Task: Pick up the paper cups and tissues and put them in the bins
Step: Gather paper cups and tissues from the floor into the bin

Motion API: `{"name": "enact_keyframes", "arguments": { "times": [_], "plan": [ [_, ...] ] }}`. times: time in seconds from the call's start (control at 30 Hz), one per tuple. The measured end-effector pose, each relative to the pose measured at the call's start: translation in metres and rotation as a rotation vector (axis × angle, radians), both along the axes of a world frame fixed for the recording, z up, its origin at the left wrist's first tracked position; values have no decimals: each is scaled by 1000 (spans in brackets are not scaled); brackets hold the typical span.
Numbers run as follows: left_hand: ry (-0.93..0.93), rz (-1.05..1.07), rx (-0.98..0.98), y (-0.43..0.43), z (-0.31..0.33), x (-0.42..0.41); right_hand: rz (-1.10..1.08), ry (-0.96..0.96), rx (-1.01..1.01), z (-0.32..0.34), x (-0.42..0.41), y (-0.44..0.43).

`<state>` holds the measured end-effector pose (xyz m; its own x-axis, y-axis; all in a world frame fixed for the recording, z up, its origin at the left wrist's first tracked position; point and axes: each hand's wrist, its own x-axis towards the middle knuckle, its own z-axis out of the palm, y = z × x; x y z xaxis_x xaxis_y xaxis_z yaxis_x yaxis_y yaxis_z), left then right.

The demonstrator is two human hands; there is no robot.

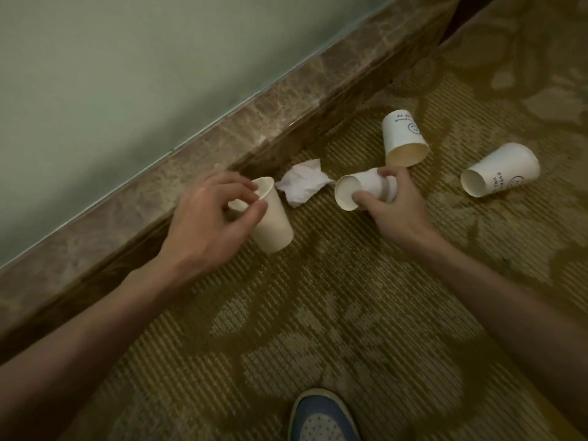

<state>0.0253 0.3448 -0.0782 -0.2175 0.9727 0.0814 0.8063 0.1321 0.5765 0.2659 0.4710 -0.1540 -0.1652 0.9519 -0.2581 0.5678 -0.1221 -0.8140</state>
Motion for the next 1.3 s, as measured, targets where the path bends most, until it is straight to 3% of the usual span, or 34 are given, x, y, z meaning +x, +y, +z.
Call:
{"name": "enact_keyframes", "arguments": {
  "times": [0.13, 0.27, 0.57, 0.63, 0.8, 0.97, 1.1, 1.17, 1.23, 1.3],
  "plan": [
    [-145, 71, -110, -29, -7, -8, 82, 281, -301, 12, -4, -28],
    [-196, 51, -173, -36, -14, -6, 211, 427, -558, 20, -27, -47],
    [-381, 186, -313, -40, -16, -12, 434, 424, -641, 25, -77, -63],
    [-348, 158, -324, -41, -13, -13, 431, 462, -702, 25, -83, -63],
    [-44, 159, -352, -36, -16, -10, 449, 503, -830, 21, -94, -62],
    [-88, 152, -410, -33, -25, -19, 542, 460, -938, 13, -98, -59],
    [-134, 169, -474, -33, -33, -23, 572, 163, -769, 6, -103, -49],
    [-147, 191, -507, -35, -37, -29, 487, -36, -410, -1, -104, -44],
    [-176, 218, -526, -36, -40, -37, 406, -238, 111, -13, -101, -32],
    [-205, 241, -535, -38, -40, -45, 389, -337, 386, -25, -102, -21]
  ]
}}
